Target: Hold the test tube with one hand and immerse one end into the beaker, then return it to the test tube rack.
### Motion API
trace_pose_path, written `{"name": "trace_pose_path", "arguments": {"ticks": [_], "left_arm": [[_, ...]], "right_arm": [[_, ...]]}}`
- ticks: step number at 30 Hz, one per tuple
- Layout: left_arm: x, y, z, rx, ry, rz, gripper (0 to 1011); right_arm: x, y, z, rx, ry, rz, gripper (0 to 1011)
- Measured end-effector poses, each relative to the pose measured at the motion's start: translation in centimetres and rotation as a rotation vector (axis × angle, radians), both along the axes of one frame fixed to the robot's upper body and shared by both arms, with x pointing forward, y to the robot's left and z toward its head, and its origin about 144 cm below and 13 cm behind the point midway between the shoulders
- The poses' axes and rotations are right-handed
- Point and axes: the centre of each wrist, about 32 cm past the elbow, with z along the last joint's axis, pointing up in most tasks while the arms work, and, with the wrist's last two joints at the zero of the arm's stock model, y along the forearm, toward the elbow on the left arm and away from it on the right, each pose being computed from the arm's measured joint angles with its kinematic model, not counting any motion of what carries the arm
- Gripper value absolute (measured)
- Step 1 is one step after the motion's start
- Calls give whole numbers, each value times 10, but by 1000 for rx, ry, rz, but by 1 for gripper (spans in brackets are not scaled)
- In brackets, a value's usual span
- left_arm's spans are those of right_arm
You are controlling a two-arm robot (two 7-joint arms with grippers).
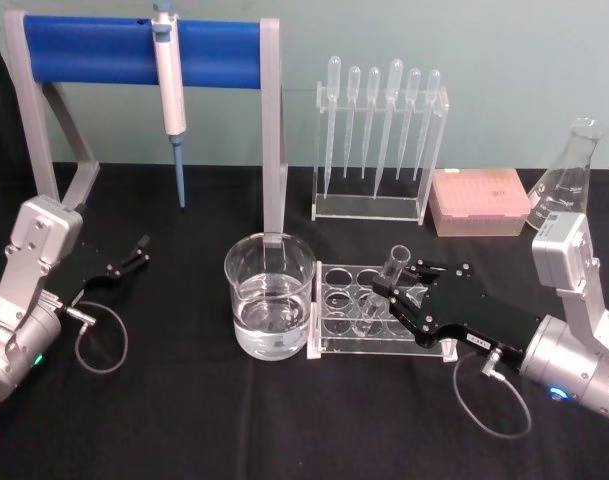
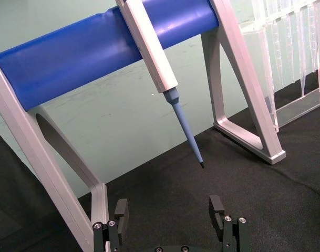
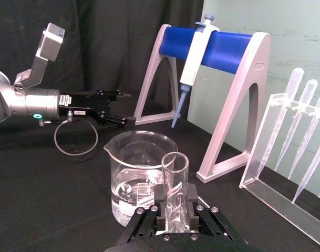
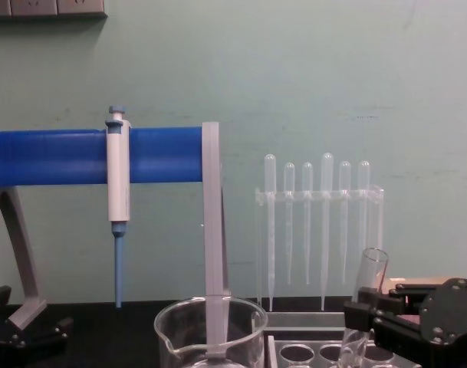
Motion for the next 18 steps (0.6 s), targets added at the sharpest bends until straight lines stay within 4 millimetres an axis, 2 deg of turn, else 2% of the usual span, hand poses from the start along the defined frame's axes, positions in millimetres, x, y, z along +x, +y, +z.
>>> {"name": "trace_pose_path", "arguments": {"ticks": [9,14,18], "left_arm": [[0,0,0,0,0,0,1000],[0,0,0,0,0,0,1000],[0,0,0,0,0,0,1000]], "right_arm": [[1,-2,2,-2,-2,-3,224],[8,-8,15,-3,-5,7,224],[20,-15,34,7,15,37,224]]}}
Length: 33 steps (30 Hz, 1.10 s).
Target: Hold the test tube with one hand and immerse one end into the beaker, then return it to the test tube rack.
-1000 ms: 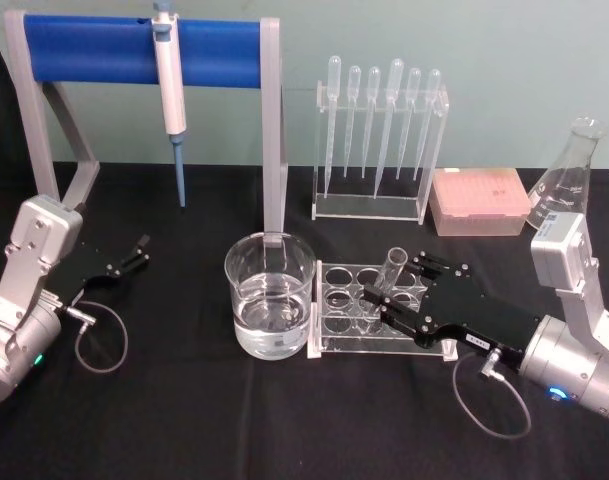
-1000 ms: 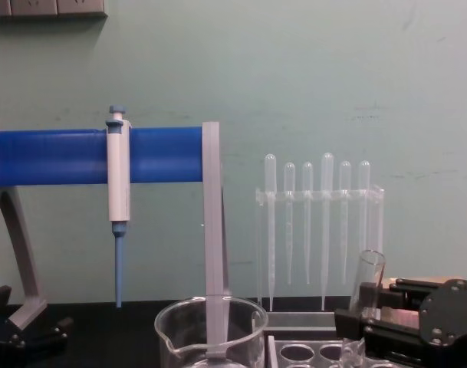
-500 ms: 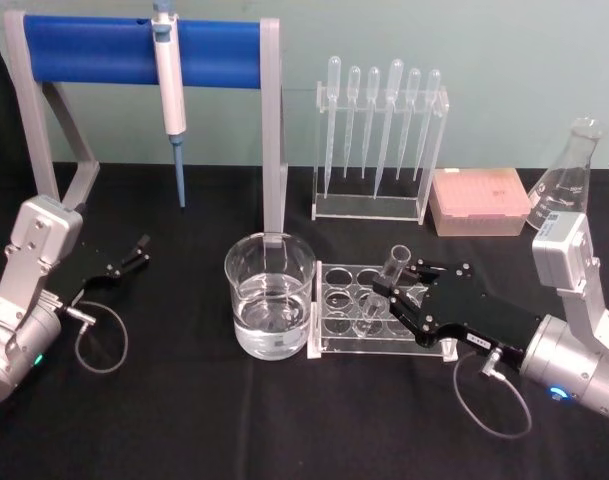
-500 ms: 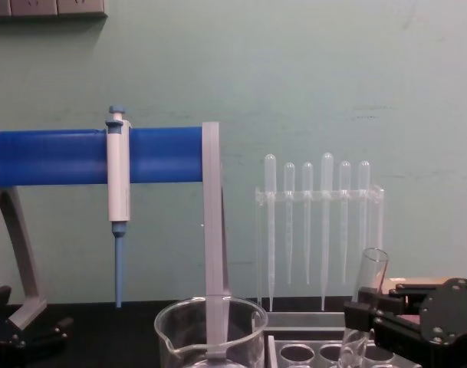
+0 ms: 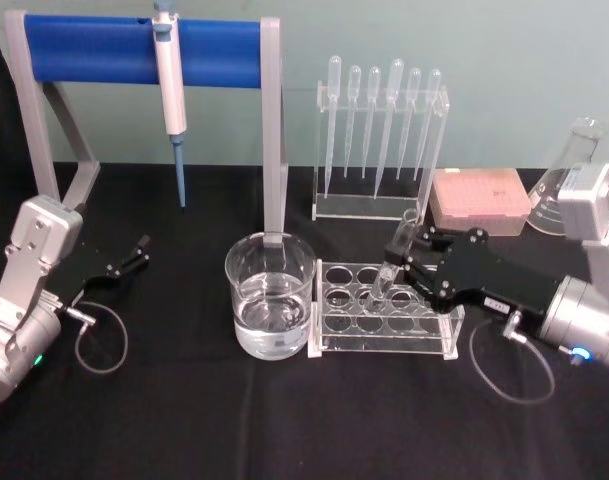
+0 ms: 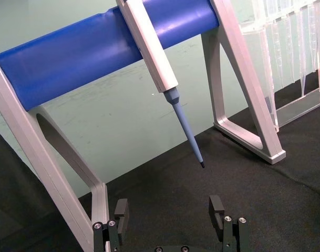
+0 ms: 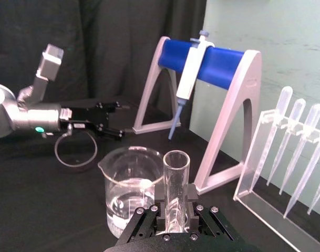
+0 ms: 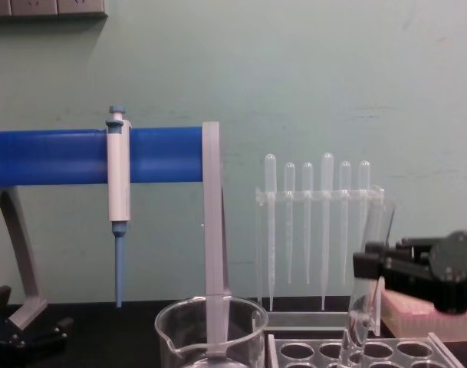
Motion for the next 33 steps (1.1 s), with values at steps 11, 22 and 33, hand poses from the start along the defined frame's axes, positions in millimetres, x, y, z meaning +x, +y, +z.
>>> {"name": "trace_pose_path", "arguments": {"ticks": [11,22,33], "left_arm": [[0,0,0,0,0,0,1000],[0,0,0,0,0,0,1000],[0,0,0,0,0,0,1000]], "right_arm": [[25,-13,35,57,56,77,224],[41,-16,79,-40,77,124,224],[52,-15,103,-81,94,141,224]]}}
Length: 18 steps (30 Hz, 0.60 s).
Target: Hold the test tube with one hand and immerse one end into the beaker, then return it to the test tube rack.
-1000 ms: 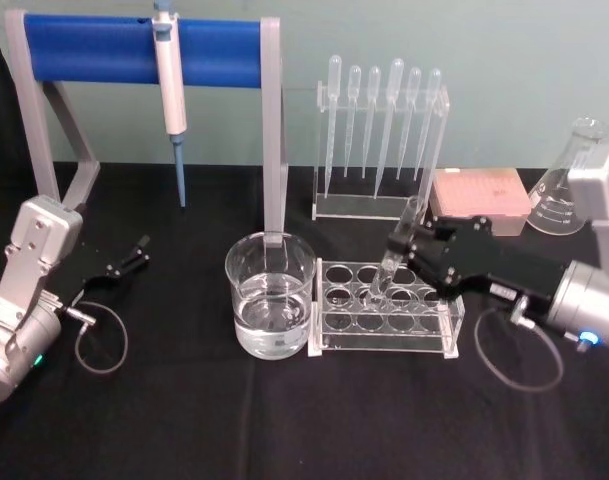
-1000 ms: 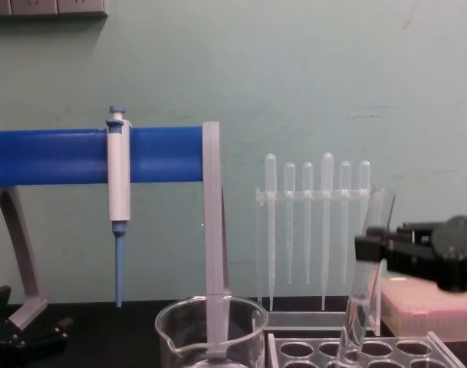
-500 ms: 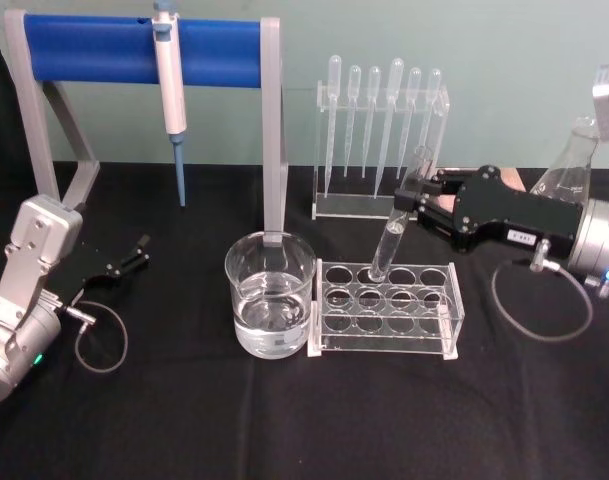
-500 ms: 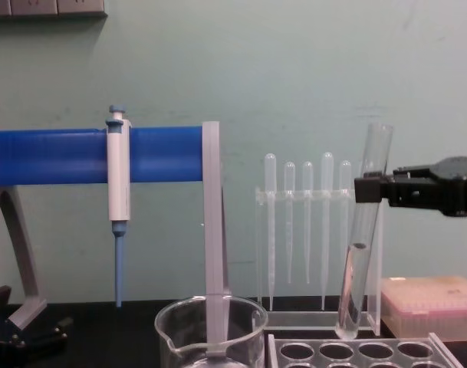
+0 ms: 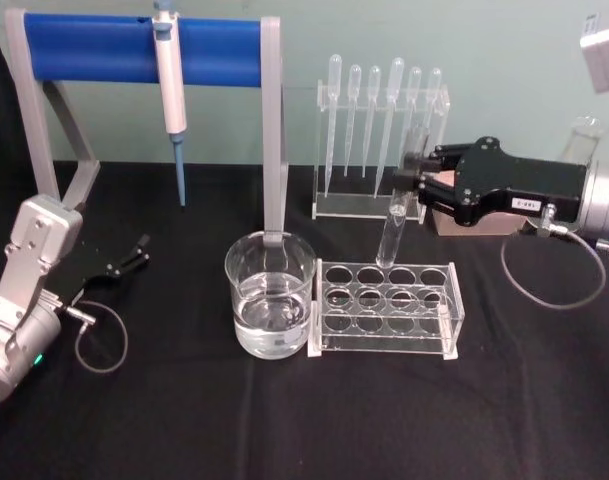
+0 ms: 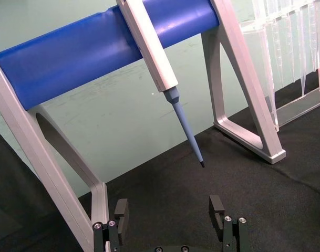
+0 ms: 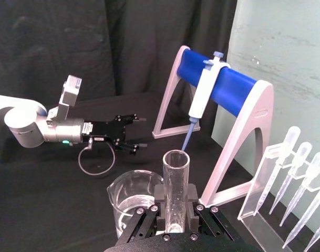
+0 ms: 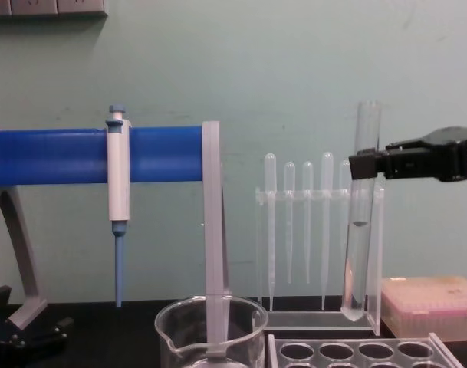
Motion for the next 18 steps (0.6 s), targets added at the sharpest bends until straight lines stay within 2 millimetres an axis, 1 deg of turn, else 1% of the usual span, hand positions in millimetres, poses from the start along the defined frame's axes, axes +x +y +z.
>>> {"name": "trace_pose_path", "arguments": {"ticks": [9,18], "left_arm": [[0,0,0,0,0,0,1000],[0,0,0,0,0,0,1000]], "right_arm": [[5,0,11,1,10,22,224],[5,0,11,1,13,25,224]]}}
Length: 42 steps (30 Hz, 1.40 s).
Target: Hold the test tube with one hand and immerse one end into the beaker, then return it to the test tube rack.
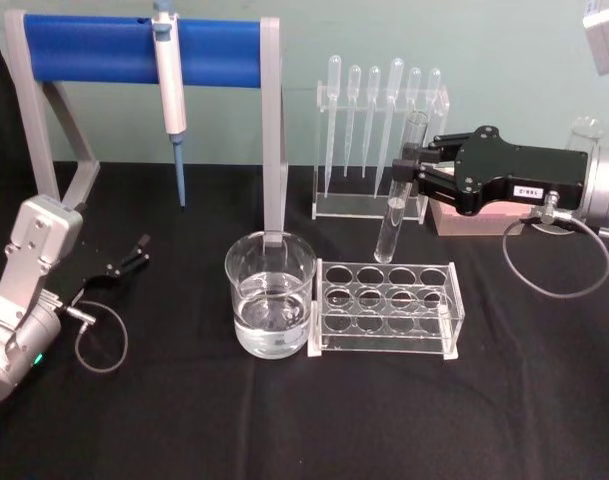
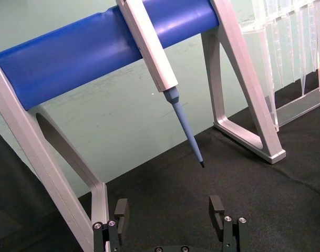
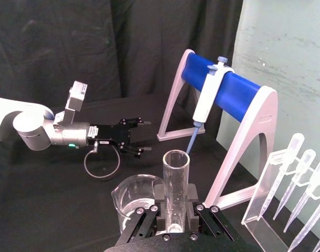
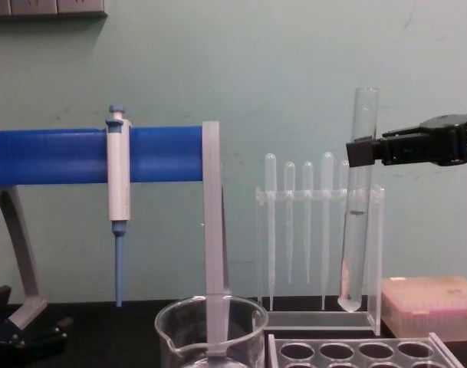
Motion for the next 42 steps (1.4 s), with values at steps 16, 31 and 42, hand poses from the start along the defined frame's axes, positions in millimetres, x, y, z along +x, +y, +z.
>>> {"name": "trace_pose_path", "arguments": {"ticks": [16,31,42], "left_arm": [[0,0,0,0,0,0,1000],[0,0,0,0,0,0,1000],[0,0,0,0,0,0,1000]], "right_arm": [[-1,0,-1,2,-3,-4,224],[-1,0,-1,3,-5,-6,224],[-1,0,-1,3,-5,-7,224]]}}
